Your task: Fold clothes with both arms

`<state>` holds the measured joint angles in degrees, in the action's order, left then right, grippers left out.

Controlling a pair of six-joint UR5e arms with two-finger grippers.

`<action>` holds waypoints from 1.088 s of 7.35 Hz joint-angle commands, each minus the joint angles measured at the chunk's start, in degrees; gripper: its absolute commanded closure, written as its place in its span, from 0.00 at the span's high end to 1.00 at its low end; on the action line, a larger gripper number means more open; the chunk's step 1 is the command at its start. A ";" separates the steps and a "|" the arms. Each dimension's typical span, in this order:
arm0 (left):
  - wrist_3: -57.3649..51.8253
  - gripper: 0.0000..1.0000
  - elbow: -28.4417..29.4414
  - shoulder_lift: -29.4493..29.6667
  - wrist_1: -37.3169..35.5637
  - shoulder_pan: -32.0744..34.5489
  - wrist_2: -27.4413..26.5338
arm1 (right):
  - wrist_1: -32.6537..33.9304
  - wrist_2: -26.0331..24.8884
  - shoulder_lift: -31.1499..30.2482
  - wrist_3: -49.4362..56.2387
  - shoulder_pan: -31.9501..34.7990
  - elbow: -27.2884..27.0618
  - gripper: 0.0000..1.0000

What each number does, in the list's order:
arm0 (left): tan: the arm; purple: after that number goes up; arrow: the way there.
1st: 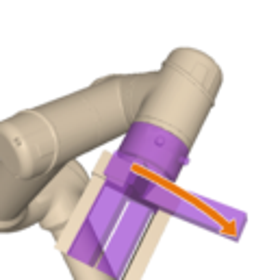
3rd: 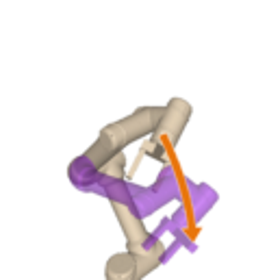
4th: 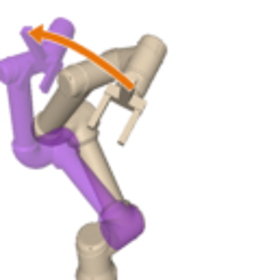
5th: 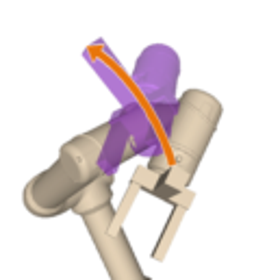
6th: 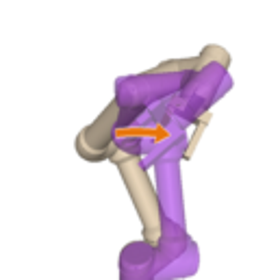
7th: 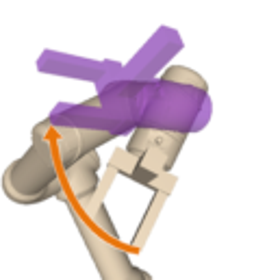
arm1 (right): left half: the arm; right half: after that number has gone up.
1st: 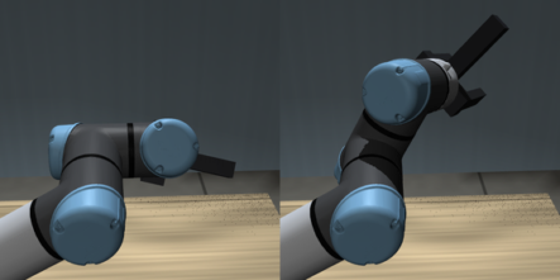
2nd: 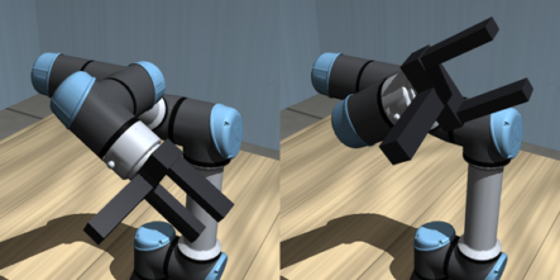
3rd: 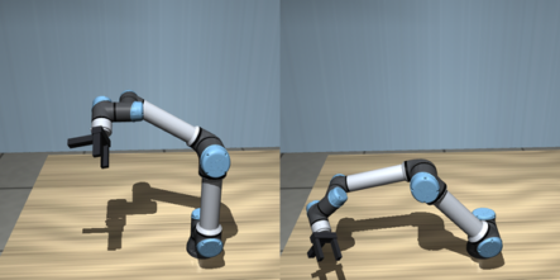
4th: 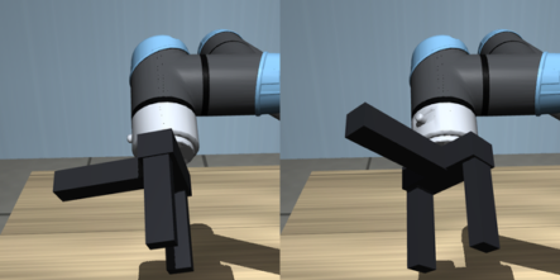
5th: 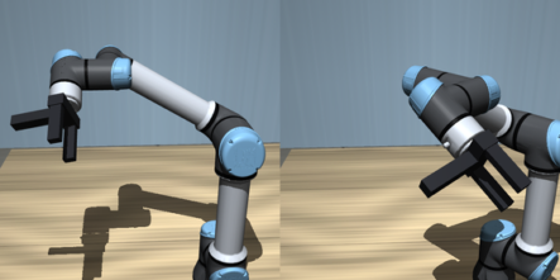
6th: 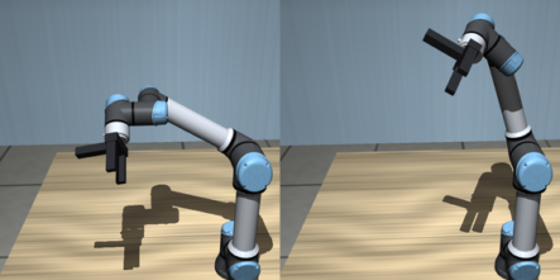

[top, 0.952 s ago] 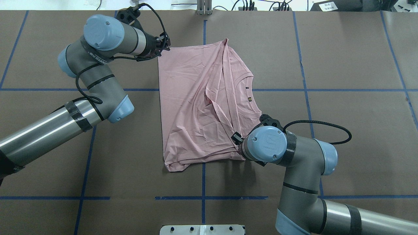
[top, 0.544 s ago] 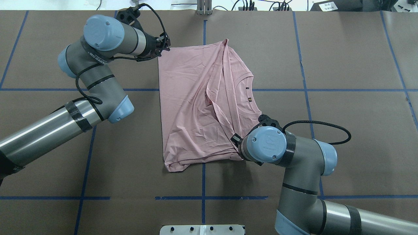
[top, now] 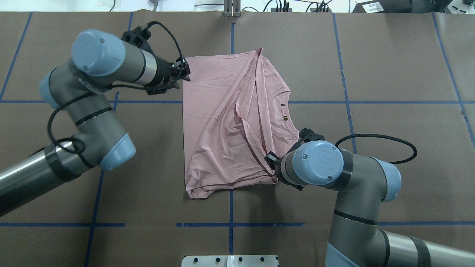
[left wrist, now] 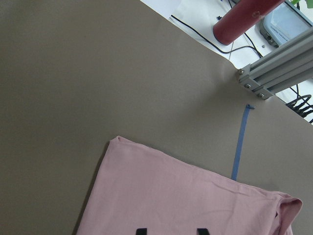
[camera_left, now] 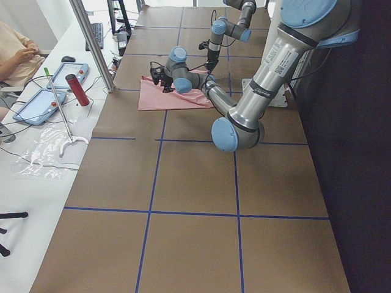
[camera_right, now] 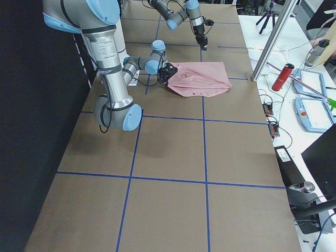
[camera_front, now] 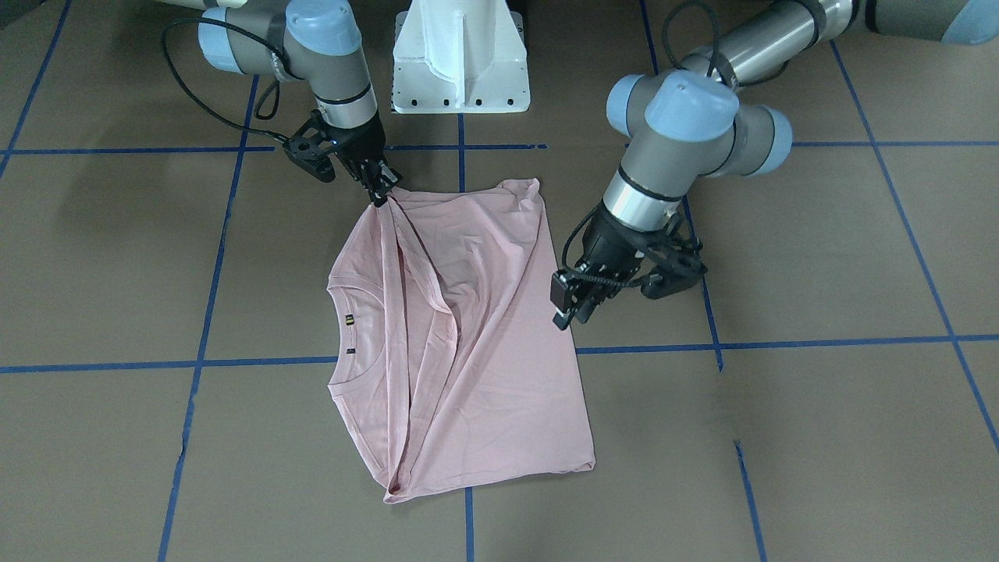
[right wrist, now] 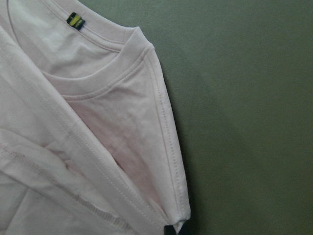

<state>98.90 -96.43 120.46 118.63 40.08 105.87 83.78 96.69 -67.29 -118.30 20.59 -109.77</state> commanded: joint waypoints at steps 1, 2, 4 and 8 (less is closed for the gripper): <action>9.67 0.55 -13.67 -10.49 -2.17 -9.09 -1.88 | 0.68 0.61 -1.70 0.00 -0.02 -2.91 0.00; 13.90 0.55 -13.44 -12.16 -2.69 -15.84 -6.59 | 0.68 0.61 -1.70 0.00 -0.03 -2.91 0.00; 18.15 0.55 -12.91 -12.36 -5.58 -23.08 -9.98 | 0.68 0.61 -1.62 0.00 -0.03 -2.91 0.00; 18.17 0.54 -12.03 -10.69 -7.88 -26.28 -11.99 | 0.68 0.61 -1.61 0.00 -0.03 -2.91 0.00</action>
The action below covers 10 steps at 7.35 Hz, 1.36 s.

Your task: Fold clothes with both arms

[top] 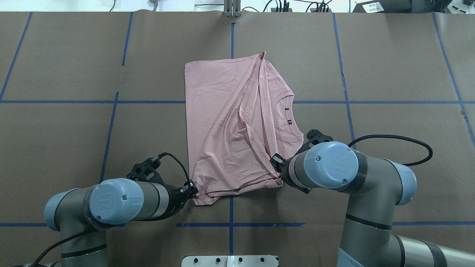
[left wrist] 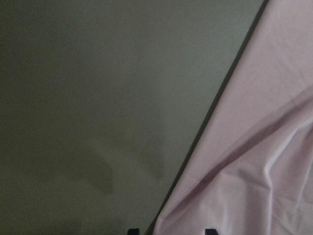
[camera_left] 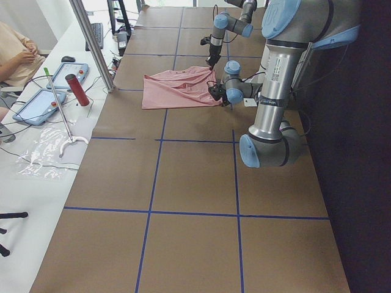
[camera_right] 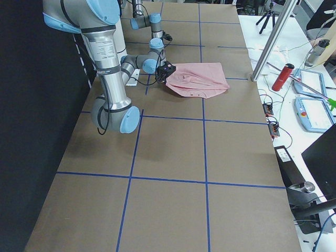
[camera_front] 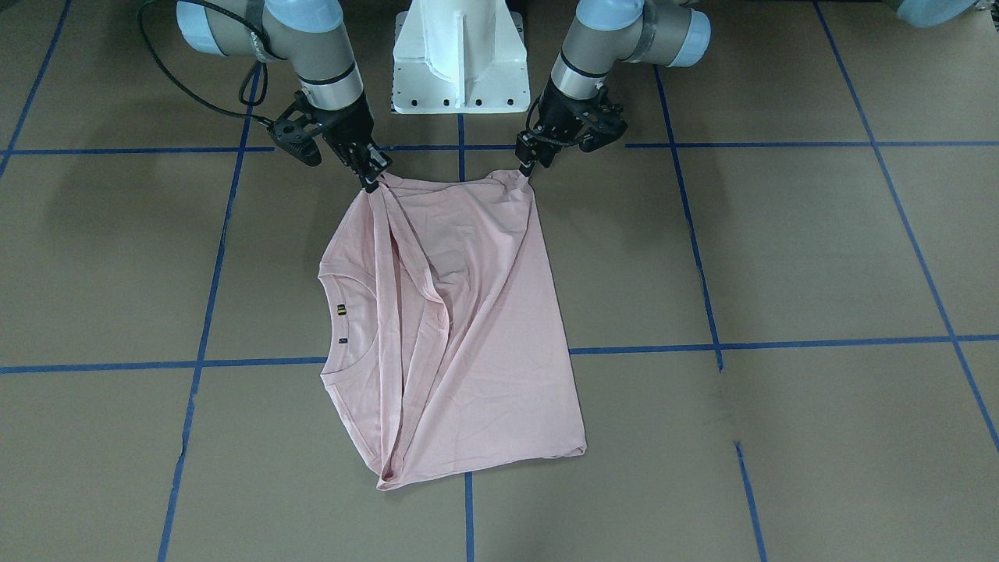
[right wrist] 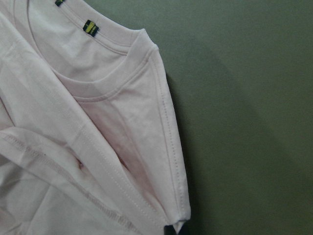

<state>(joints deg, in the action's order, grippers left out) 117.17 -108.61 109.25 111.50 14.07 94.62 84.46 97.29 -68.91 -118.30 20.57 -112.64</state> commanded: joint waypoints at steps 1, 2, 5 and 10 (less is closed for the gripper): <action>-0.45 0.54 1.11 1.31 -0.76 -0.27 -1.28 | 0.00 0.00 0.00 0.00 0.00 -0.04 0.00; -0.62 0.54 1.73 2.62 -0.76 -0.27 -2.41 | 0.00 0.00 0.00 0.00 0.00 -0.04 0.00; -0.45 0.00 3.32 3.78 -2.85 -0.19 -4.35 | 0.00 0.00 -0.09 0.00 0.00 -0.13 0.00; -0.10 0.00 -11.29 5.27 -16.70 0.08 -4.54 | 1.22 -0.17 -5.14 -3.05 -3.75 -8.33 0.00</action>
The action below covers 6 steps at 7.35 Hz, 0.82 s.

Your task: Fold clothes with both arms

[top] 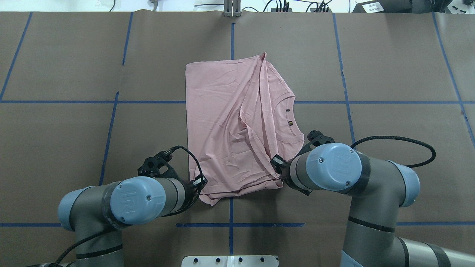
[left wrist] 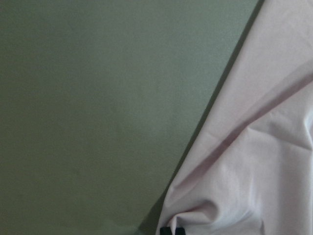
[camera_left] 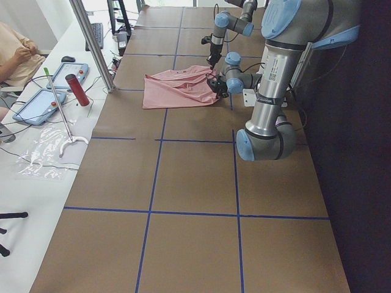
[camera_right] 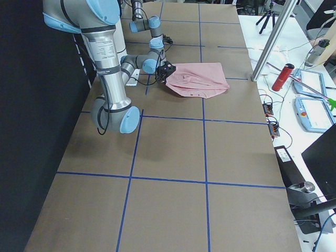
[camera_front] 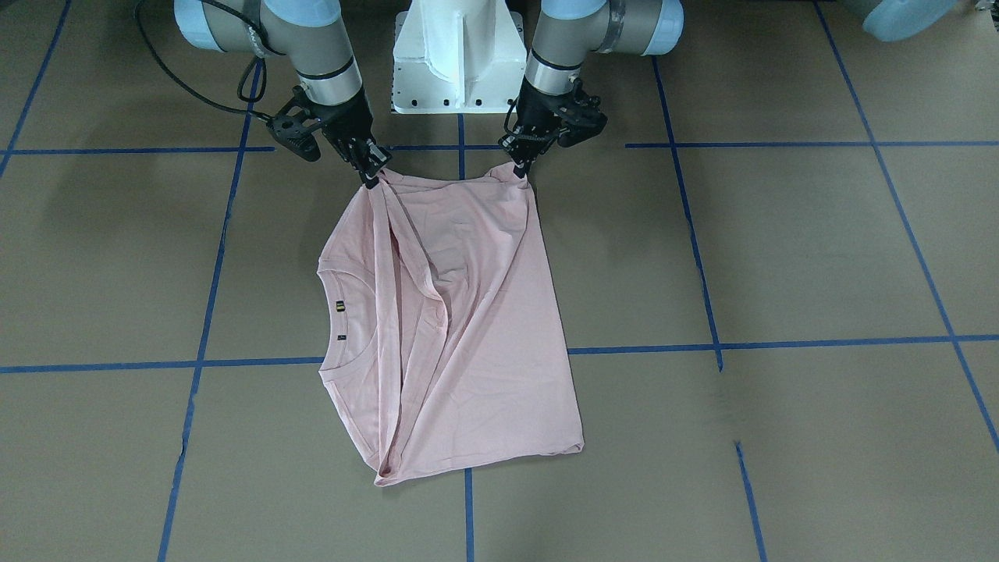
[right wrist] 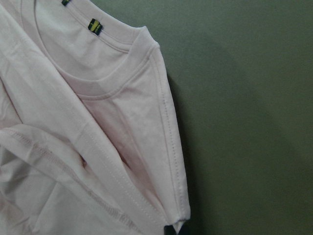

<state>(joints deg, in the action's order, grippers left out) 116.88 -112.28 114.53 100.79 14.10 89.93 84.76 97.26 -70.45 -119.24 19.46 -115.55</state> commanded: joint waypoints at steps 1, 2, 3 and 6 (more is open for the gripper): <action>0.28 0.00 -13.35 0.78 -11.88 -0.21 0.42 | 1.11 -0.23 -7.03 -5.79 -4.15 -11.13 0.00; 0.19 0.00 -16.71 1.57 -13.94 -0.13 0.51 | 1.20 0.03 -8.02 -6.00 -2.78 -15.10 0.00; -0.50 0.00 -17.27 2.62 -13.87 2.31 0.51 | 2.24 0.47 -7.34 -5.48 2.55 -15.84 0.00; -10.16 0.00 -4.86 7.18 -9.07 13.55 0.60 | 3.57 5.57 7.48 1.98 15.14 1.22 0.00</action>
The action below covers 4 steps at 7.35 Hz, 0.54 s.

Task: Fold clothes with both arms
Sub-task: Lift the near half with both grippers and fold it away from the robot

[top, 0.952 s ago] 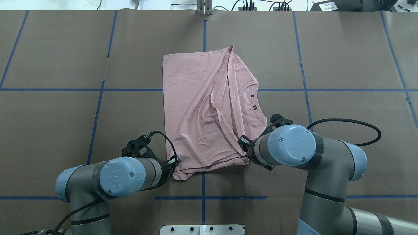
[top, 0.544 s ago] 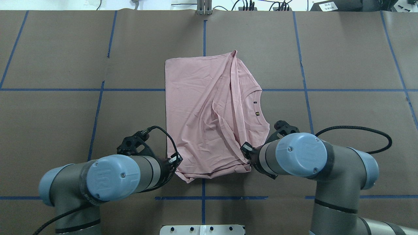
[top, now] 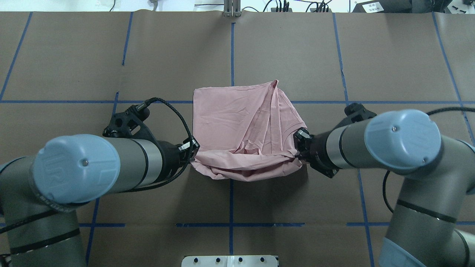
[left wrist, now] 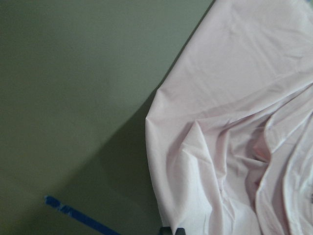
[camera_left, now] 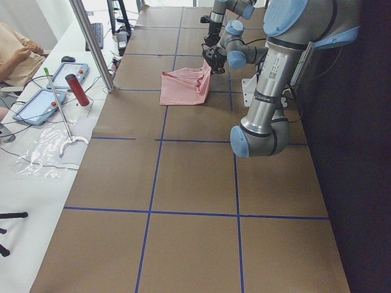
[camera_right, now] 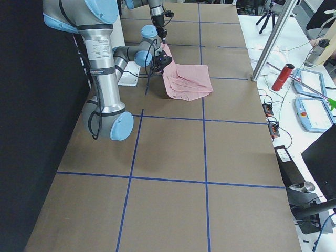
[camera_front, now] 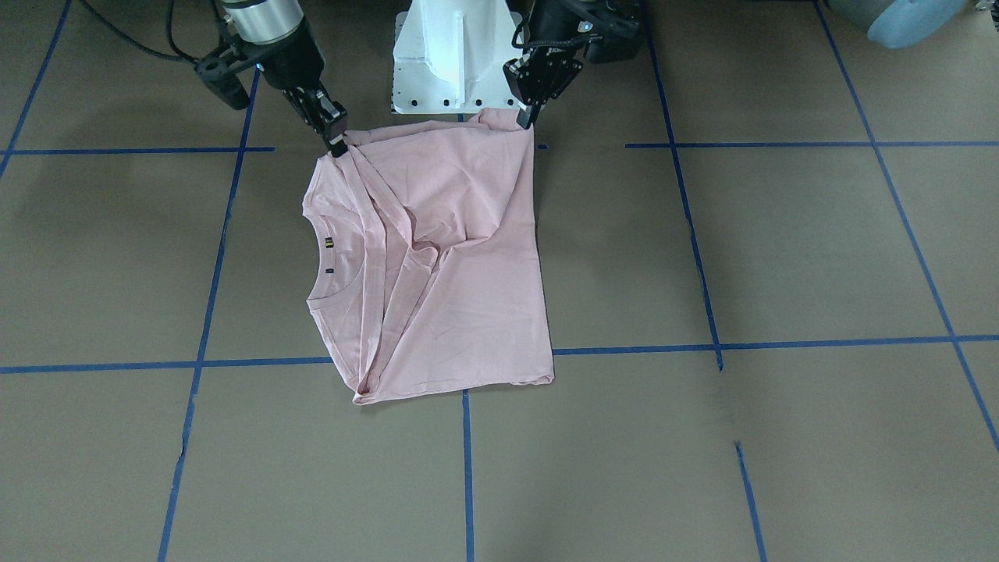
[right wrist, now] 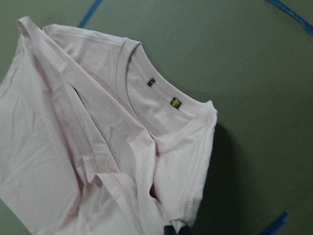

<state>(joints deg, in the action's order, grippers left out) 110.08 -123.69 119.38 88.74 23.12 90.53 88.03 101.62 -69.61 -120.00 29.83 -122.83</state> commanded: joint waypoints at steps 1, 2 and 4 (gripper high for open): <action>-3.81 0.00 12.97 3.66 7.63 5.78 -0.18 | -0.13 1.65 9.47 4.06 7.15 13.44 0.00; -6.78 0.00 18.34 4.28 12.64 7.19 -0.27 | -0.31 1.65 12.11 7.21 7.96 19.15 0.00; -9.61 0.00 25.14 4.81 18.29 8.69 -0.44 | -0.40 1.65 17.30 7.94 8.58 27.96 0.00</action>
<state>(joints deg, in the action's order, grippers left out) 102.28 -102.84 123.74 103.54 30.94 90.20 87.69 103.23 -55.43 -112.86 37.90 -100.28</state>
